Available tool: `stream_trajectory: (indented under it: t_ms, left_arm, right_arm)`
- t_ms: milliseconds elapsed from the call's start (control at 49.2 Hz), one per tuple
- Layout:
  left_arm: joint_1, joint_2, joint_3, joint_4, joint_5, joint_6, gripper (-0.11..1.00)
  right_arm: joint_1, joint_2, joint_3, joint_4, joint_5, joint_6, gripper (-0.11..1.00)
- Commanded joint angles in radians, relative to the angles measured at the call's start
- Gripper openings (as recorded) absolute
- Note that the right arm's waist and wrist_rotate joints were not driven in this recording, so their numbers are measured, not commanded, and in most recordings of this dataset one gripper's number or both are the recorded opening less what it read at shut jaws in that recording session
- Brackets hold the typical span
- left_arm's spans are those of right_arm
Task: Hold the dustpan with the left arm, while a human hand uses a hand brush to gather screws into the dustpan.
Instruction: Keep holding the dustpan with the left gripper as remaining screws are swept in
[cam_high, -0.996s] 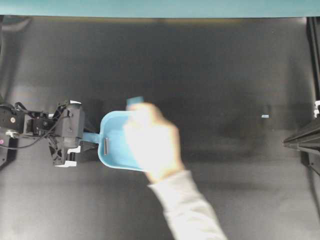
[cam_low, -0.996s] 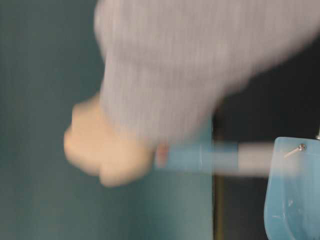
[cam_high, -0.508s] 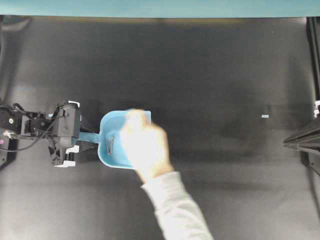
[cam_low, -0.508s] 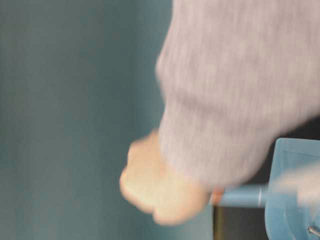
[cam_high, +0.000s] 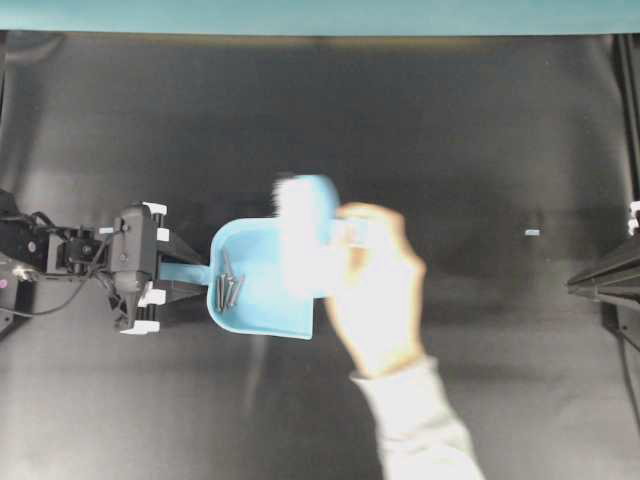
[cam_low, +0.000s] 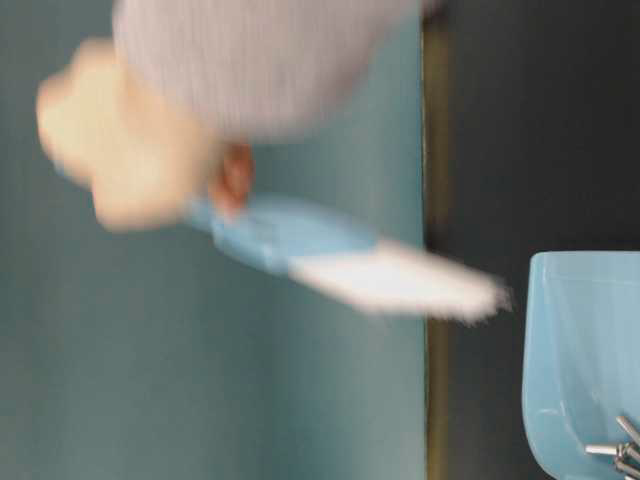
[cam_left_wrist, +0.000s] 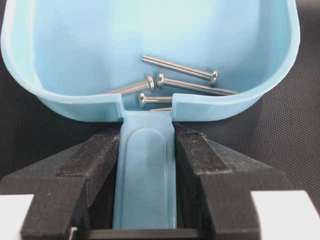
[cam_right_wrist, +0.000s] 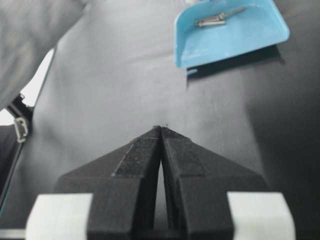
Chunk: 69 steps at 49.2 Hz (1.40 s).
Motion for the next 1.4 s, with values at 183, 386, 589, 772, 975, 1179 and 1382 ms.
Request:
stream_trajectory:
  t_ms: [183, 386, 589, 772, 975, 1179, 1382]
  left_arm:
    - [0.009, -0.048, 0.012, -0.003, -0.057, 0.002, 0.29]
    - [0.009, -0.19, 0.012, -0.003, 0.046, 0.014, 0.29]
    - [0.008, -0.327, -0.017, -0.005, 0.256, 0.017, 0.29]
    - [0.006, -0.391, -0.005, -0.003, 0.276, 0.012, 0.29]
    - [-0.006, -0.41, -0.005, -0.003, 0.281, 0.011, 0.29]
    - [-0.017, -0.449, -0.008, -0.003, 0.308, 0.011, 0.29]
    - [-0.017, -0.483, -0.011, -0.003, 0.356, 0.009, 0.29]
  right_arm:
    - [0.0, 0.005, -0.005, -0.002, -0.009, -0.002, 0.0]
    - [0.0, 0.005, -0.005, -0.002, -0.009, -0.002, 0.0]
    - [0.0, 0.003, -0.005, -0.002, -0.009, -0.002, 0.0]
    - [0.0, 0.003, -0.005, -0.002, -0.009, 0.0, 0.0]
    - [0.0, 0.002, -0.005, 0.0, -0.008, -0.002, 0.0]
    - [0.0, 0.002, -0.005, -0.002, -0.008, -0.002, 0.0]
    - [0.0, 0.002, -0.005, -0.002, -0.008, -0.002, 0.0]
